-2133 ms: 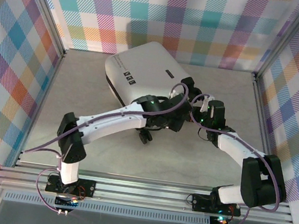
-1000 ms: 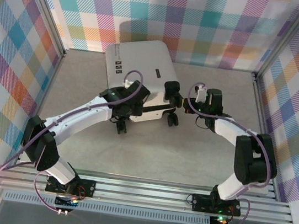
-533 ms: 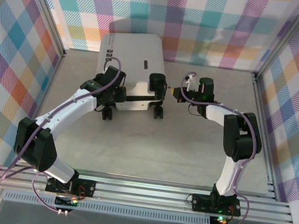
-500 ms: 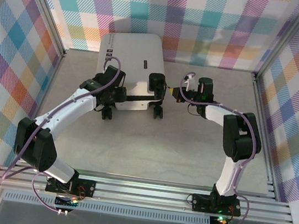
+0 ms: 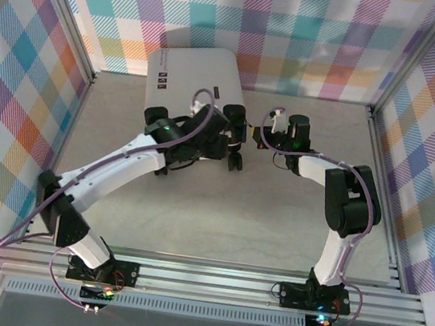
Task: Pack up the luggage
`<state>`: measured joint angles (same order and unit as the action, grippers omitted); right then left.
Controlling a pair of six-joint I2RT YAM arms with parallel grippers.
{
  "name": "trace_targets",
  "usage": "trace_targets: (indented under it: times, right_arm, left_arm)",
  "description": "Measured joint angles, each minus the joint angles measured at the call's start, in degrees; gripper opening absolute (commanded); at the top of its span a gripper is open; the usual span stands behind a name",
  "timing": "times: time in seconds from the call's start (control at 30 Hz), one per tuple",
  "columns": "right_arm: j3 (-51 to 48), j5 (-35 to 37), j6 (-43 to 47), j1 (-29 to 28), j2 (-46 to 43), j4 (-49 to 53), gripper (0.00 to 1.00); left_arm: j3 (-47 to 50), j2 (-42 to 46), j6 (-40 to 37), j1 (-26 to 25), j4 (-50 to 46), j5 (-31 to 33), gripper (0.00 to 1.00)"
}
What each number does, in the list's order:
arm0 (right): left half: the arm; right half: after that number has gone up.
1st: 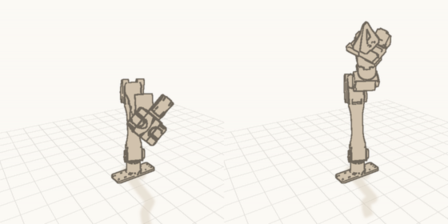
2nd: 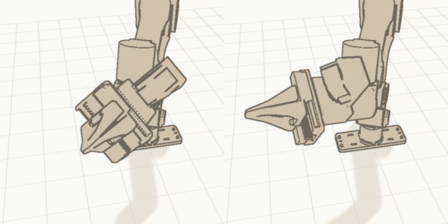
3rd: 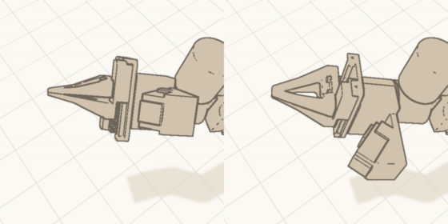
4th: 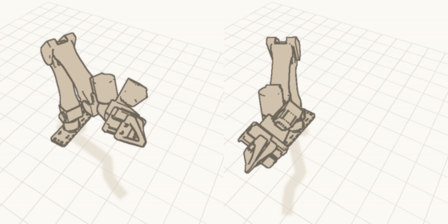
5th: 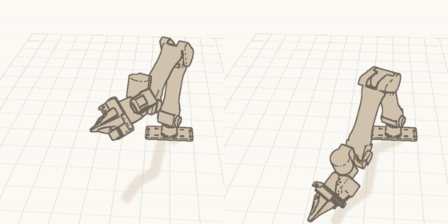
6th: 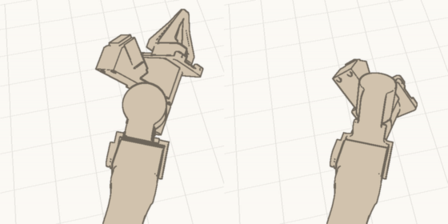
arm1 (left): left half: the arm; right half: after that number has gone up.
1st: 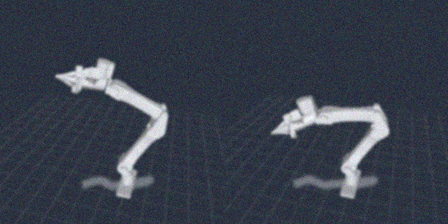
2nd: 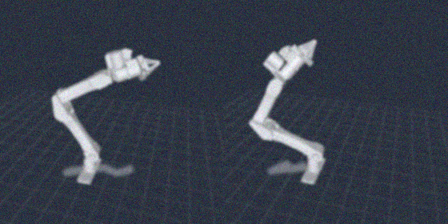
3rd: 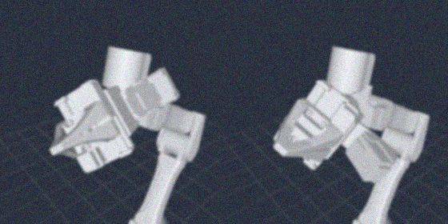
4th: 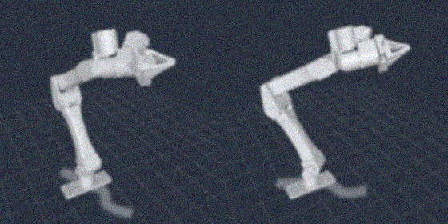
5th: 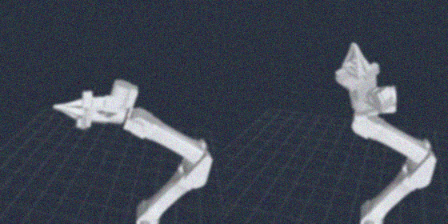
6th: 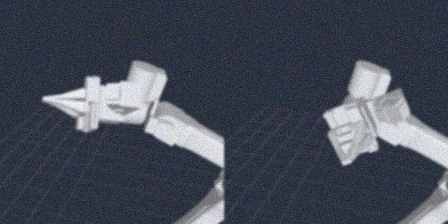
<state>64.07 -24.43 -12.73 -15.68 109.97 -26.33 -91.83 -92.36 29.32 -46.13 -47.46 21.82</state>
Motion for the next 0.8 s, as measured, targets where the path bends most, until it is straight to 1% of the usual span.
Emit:
trace_targets:
  times: [0.2, 0.27, 0.33, 0.57, 0.8]
  right_arm:
    - [-0.7, -0.1, 0.0, 0.0, -0.2, -0.9, 0.00]
    - [-0.9, -0.1, 0.0, 0.0, -0.2, -1.1, 0.00]
    - [-1.2, -0.1, 0.0, 0.0, -0.4, -1.3, 0.00]
    - [-1.9, -0.1, 0.2, 0.0, -0.6, -2.0, 0.00]
    - [-2.2, -0.1, 0.1, 0.0, -0.7, -2.4, 0.00]
  left_arm:
    - [-8.1, -13.5, 4.2, -2.8, -0.6, 2.1, 0.79]
    - [-11.1, -16.4, 4.8, -3.4, -0.9, 2.7, 0.81]
    - [-14.0, -18.3, 5.4, -3.8, -1.2, 3.0, 0.81]
    - [-21.5, -19.9, 6.1, -4.0, -2.0, 4.0, 0.81]
    - [-28.9, -27.1, 6.1, -4.0, -4.0, 5.5, 0.81]
